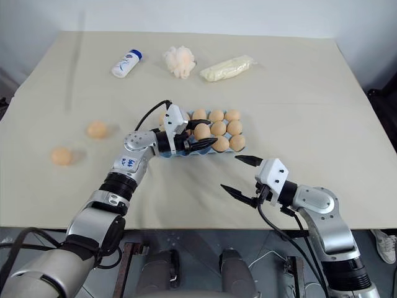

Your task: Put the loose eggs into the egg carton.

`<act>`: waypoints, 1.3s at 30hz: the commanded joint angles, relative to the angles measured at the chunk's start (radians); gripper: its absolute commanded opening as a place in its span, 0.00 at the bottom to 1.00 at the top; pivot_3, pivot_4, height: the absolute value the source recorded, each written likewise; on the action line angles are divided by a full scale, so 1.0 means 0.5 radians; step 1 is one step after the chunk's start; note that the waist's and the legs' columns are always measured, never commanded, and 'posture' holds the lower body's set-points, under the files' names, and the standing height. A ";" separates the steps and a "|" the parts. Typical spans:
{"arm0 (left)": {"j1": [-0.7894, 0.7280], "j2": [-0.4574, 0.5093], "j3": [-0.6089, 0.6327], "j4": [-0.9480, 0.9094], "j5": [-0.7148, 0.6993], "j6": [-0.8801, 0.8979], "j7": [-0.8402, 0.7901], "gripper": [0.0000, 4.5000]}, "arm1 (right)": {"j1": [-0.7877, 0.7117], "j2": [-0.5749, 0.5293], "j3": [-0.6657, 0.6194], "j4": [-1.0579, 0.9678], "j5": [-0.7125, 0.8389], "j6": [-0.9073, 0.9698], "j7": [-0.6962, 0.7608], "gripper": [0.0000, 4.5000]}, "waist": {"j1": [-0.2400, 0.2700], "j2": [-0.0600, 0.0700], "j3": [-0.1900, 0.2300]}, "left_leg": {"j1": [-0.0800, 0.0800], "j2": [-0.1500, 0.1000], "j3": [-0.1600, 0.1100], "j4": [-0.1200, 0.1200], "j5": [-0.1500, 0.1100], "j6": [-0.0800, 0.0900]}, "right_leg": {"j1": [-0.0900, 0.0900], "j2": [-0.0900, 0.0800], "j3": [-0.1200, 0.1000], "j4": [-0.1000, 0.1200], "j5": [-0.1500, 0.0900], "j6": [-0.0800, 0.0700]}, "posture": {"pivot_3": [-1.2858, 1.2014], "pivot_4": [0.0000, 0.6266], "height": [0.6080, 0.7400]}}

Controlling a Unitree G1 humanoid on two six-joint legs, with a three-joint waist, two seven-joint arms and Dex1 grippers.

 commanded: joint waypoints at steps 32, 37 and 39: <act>2.141 0.549 1.392 -1.950 -0.571 0.541 0.584 1.00 | -0.475 0.265 0.188 0.259 0.111 -0.199 0.267 1.00 | -0.061 -0.004 -0.002 | 0.006 0.003 -0.002 -0.001 -0.006 0.012 | 0.003 -0.004 -0.007 0.011 0.001 -0.007 | 0.52 0.24 1.00; 2.240 0.485 1.459 -1.934 -0.538 0.470 0.705 1.00 | -0.487 0.269 0.185 0.276 0.111 -0.198 0.281 1.00 | -0.061 -0.006 -0.004 | 0.006 0.003 -0.005 -0.003 -0.005 0.012 | 0.002 -0.003 -0.009 0.012 0.001 -0.011 | 0.52 0.24 1.00; 2.221 0.462 1.494 -1.855 -0.501 0.409 0.796 1.00 | -0.481 0.270 0.189 0.275 0.109 -0.203 0.288 1.00 | -0.060 -0.006 -0.004 | 0.006 0.003 -0.004 -0.005 -0.005 0.012 | 0.003 -0.004 -0.009 0.008 0.002 -0.012 | 0.52 0.24 1.00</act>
